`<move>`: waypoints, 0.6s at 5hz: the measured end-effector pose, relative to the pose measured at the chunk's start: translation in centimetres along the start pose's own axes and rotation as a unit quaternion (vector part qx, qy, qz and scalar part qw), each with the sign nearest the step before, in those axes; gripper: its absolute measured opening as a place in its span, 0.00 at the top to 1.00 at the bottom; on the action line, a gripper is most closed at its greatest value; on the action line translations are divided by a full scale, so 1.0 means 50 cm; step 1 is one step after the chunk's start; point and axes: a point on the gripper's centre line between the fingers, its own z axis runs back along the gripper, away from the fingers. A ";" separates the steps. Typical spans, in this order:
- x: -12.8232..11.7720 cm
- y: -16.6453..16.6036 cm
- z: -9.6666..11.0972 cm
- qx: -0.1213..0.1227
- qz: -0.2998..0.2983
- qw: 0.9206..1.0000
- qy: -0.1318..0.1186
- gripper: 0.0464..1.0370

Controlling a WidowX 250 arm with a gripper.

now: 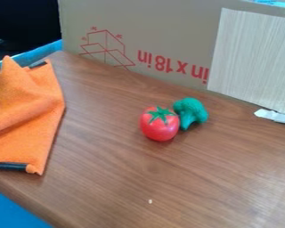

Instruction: Unfold the cloth from bottom left to top right

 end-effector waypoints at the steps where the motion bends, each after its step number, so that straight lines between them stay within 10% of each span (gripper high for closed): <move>1: -0.003 -0.002 -0.005 -0.004 -0.008 1.000 0.001 0.04; 3: 0.003 -0.006 -0.024 0.006 -0.005 1.000 0.004 0.30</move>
